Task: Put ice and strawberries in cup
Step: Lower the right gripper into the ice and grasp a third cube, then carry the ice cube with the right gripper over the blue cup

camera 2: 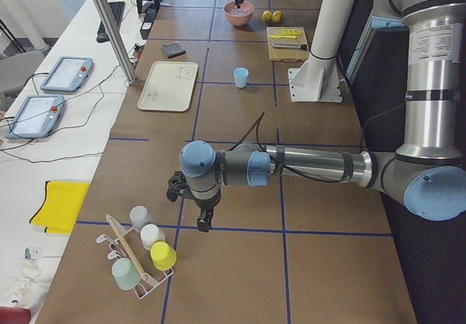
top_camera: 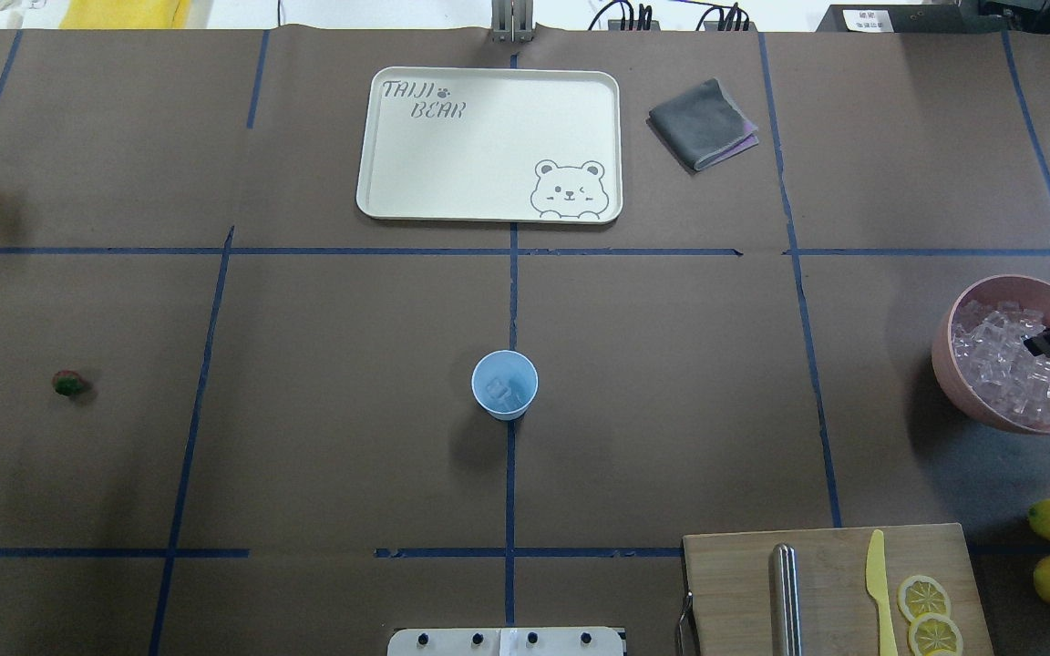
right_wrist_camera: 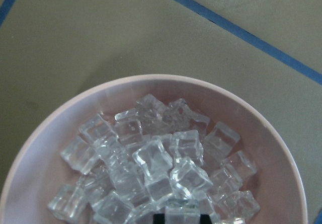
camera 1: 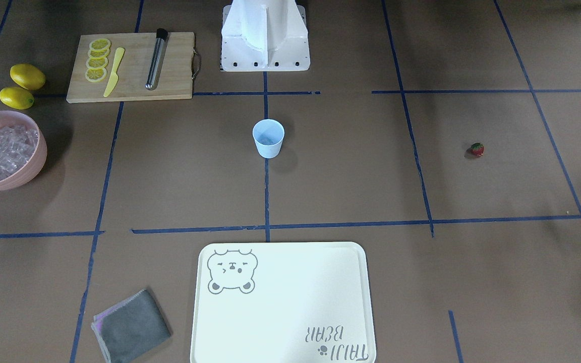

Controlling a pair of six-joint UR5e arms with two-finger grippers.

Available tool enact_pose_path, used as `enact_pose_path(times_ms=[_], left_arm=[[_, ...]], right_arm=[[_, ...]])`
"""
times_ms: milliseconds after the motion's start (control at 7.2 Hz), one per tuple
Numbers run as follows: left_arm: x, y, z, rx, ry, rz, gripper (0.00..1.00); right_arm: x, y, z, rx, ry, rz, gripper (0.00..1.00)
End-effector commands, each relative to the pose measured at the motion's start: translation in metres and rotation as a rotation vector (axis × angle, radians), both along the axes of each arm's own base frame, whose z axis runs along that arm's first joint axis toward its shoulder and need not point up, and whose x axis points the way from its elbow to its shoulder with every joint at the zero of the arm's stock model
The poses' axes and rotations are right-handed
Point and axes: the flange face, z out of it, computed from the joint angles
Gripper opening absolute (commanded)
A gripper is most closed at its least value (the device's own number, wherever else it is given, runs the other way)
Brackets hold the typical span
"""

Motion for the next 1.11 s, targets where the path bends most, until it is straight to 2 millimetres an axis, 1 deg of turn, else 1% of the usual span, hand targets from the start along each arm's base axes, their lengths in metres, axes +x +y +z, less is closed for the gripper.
enact_pose_path(times_ms=[0,139,278,416,555,694,833,972], left_arm=[[0.0,-0.001,-0.001,0.001,0.0,0.0,1.0],[0.0,-0.001,-0.001,0.001,0.0,0.0,1.0],[0.0,-0.001,-0.001,0.004,0.0,0.0,1.0],[0.0,-0.002,-0.004,0.008,0.0,0.0,1.0],[0.0,-0.002,-0.007,0.014,0.0,0.0,1.0],[0.0,-0.002,-0.008,0.018,0.0,0.001,1.0],[0.0,-0.002,-0.008,0.018,0.0,0.001,1.0],[0.0,-0.002,-0.009,0.021,0.0,0.001,1.0]], right_arm=[[-0.002,-0.013,-0.046,-0.141,-0.062,0.204,0.01],[-0.01,-0.029,-0.075,-0.206,-0.112,0.316,0.0],[-0.02,-0.042,-0.099,-0.199,-0.14,0.331,0.0],[-0.028,-0.052,-0.119,-0.207,-0.135,0.325,0.01],[-0.04,-0.049,-0.135,-0.204,-0.136,0.299,0.02],[-0.05,-0.047,-0.159,-0.184,-0.151,0.277,0.01],[-0.07,-0.046,-0.196,-0.184,-0.148,0.243,0.0],[-0.107,-0.049,-0.255,-0.149,-0.163,0.194,0.0]])
